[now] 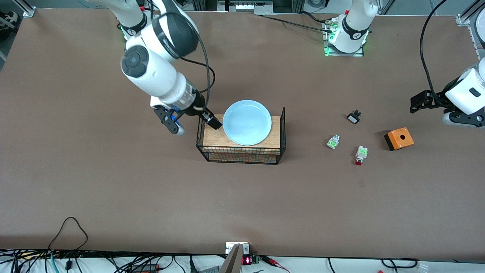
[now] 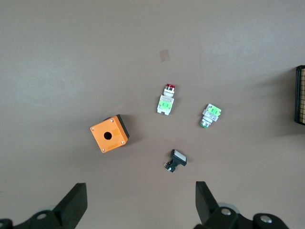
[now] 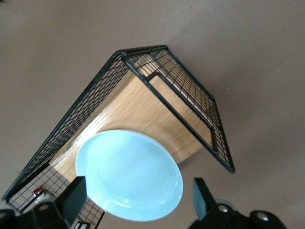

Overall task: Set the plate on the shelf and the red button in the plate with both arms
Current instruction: 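Lower the plate onto the wooden board and open the right gripper, then grasp the red-capped button with the left gripper while the right gripper withdraws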

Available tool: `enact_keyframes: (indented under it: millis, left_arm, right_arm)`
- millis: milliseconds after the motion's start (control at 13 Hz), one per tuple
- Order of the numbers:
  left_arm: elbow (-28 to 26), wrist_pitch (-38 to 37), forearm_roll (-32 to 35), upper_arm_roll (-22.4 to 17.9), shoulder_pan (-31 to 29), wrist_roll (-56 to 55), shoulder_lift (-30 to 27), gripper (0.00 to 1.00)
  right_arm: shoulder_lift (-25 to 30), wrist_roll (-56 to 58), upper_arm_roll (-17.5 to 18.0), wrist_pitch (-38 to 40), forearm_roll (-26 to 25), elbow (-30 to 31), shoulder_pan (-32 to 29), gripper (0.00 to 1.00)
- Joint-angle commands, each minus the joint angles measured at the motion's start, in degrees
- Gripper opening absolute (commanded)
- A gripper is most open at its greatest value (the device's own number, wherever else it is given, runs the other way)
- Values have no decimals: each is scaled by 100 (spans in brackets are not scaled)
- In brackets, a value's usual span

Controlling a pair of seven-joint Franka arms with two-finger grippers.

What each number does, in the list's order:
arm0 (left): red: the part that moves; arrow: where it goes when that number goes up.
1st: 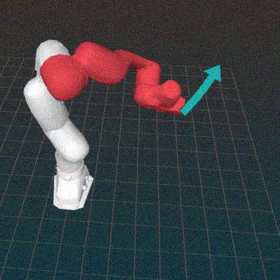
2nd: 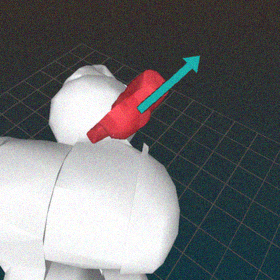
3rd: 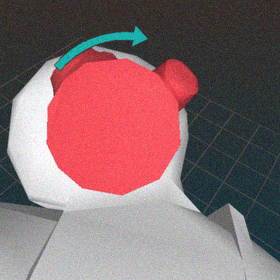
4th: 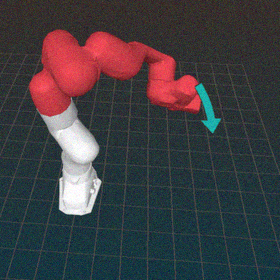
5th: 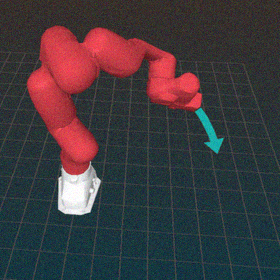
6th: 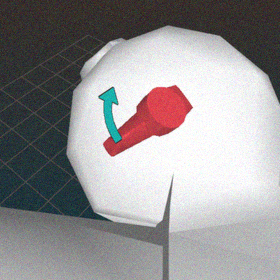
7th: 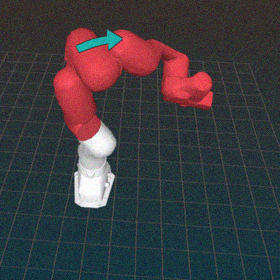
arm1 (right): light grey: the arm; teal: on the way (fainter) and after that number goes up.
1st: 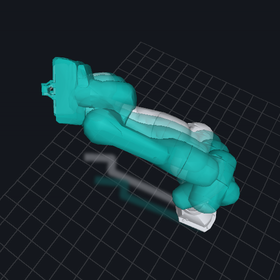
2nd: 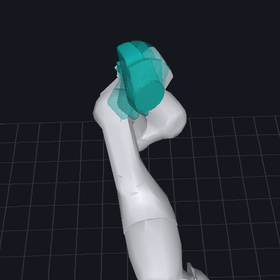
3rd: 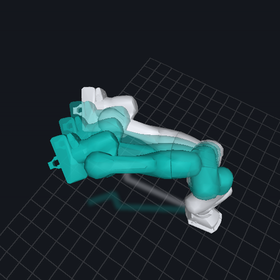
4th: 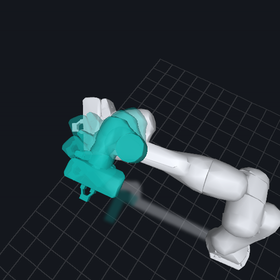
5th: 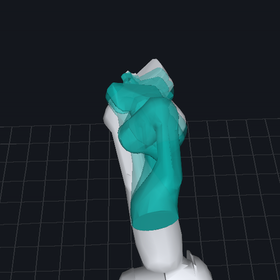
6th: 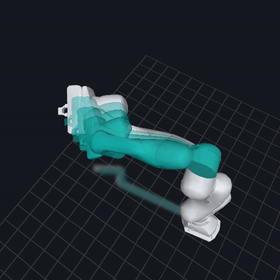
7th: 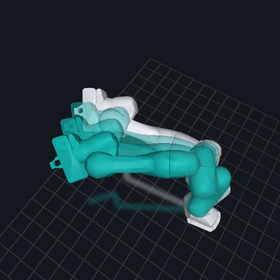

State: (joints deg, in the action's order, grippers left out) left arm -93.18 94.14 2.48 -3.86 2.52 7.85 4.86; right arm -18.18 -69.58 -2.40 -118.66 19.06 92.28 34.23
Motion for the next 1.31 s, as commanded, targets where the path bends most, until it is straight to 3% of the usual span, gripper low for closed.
enact_keyframes:
  millis: [0, 154, 462, 692, 846, 1231]
  left_arm:
    - [160, -256, -134, -1, -32, -21, 67, 100]
    - [151, -432, -134, -1, -32, 58, 111, 100]
    - [160, -310, -81, 25, 12, 93, 874, 100]
    - [81, 602, -28, 34, 47, 943, 1506, 100]
    - [37, 1191, -11, 34, 21, 1367, 1955, 100]
    - [-1104, 3493, -19, 34, 73, 1403, 2448, 100]
  right_arm:
    - [209, 76, 38, 805, -759, -436, -4, 100]
    - [262, 416, 64, 1562, -1524, -841, 22, 100]
    - [612, 3041, -145, 2233, -2449, -958, -292, 100]
    - [754, 4089, -497, 2339, -2459, -957, -828, 100]
    - [842, 4740, -516, 2356, -2459, -949, -1407, 100]
    - [991, 6084, -507, 2594, -2345, -861, -2569, 100]
